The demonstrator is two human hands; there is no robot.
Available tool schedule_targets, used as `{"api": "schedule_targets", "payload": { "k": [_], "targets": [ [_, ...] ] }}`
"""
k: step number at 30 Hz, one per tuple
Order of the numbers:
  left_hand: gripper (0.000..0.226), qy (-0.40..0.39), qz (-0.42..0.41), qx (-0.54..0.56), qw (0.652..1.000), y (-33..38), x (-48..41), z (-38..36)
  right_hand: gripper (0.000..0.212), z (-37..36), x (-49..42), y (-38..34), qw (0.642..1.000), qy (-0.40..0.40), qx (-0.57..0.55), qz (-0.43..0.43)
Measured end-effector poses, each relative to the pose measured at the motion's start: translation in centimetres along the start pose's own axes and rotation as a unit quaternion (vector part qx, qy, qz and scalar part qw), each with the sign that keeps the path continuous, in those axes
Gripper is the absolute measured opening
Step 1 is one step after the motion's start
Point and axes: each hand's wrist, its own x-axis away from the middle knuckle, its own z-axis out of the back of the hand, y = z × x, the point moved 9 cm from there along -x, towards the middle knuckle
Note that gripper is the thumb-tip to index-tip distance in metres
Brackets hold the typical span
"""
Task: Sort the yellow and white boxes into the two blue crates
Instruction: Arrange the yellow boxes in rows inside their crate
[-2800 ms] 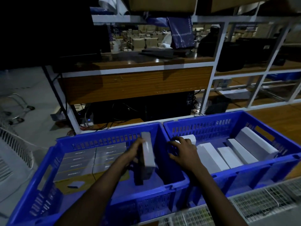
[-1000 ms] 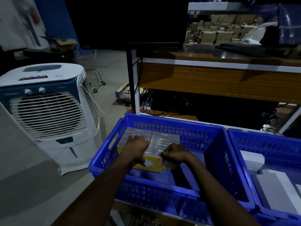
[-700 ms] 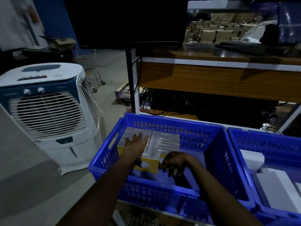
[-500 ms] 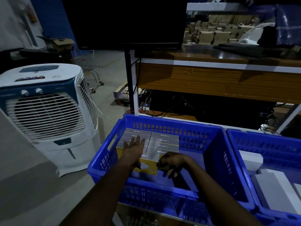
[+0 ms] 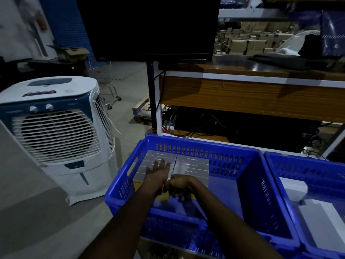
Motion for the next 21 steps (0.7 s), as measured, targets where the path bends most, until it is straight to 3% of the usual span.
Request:
{"api": "schedule_targets", "payload": {
  "k": [3,7,11,16,21],
  "targets": [
    [0.119,0.002,-0.005,-0.025,1.000,0.2,0.3,0.2,0.017,0.4,0.3,1.1,1.000,-0.003,0.020,0.002],
    [0.128,-0.011,-0.022,-0.022,0.999,0.7,0.8,0.6,0.036,0.6,1.3,1.0,0.990,-0.001,0.137,0.016],
    [0.122,0.031,-0.062,-0.040,0.997,2.2,1.4,2.6,0.043,2.4,3.4,1.3,0.972,0.040,0.231,0.028],
    [0.127,0.063,-0.099,0.016,0.993,6.8,2.0,5.5,0.044,6.5,7.5,3.8,0.947,0.128,0.292,0.029],
    [0.120,0.156,-0.163,0.025,0.974,14.7,1.7,9.8,0.040,12.4,15.2,5.6,0.915,0.308,0.248,0.075]
  ]
}}
